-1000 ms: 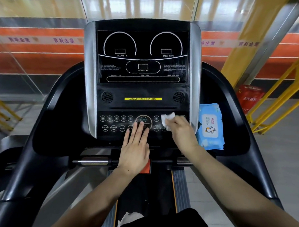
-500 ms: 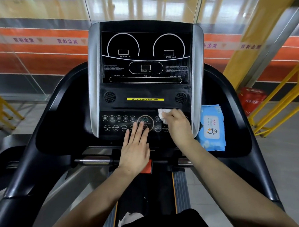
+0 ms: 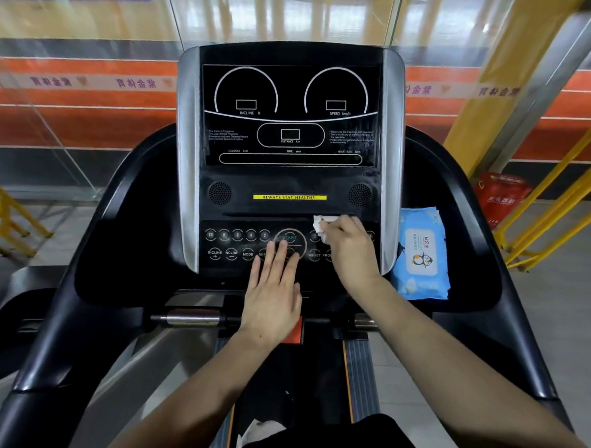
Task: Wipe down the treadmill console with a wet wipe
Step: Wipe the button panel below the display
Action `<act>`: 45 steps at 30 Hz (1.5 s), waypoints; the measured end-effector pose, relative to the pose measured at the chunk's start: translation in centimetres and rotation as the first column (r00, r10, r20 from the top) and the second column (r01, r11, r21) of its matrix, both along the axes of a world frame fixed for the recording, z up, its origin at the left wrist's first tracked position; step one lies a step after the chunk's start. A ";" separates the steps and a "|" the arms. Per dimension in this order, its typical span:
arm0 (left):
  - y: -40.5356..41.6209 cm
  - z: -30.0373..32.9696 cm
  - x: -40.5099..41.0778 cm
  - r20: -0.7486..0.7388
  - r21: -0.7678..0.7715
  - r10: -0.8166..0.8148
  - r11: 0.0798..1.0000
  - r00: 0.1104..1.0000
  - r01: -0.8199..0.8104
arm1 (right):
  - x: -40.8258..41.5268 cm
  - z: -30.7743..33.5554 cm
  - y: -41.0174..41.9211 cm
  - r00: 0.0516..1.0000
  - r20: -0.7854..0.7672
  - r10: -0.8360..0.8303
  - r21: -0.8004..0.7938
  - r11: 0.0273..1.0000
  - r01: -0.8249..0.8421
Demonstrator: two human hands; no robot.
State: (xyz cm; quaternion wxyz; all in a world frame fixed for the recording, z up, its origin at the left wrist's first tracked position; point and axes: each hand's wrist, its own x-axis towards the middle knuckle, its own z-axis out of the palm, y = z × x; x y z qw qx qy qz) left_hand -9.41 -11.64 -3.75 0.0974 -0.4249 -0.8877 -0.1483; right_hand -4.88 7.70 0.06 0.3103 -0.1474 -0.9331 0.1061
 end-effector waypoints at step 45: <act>-7.5 -0.5 -5.2 0.033 0.033 0.081 0.996 0.996 -0.082 | -1.1 -3.7 -7.7 0.963 0.108 0.248 0.053 0.966 -0.255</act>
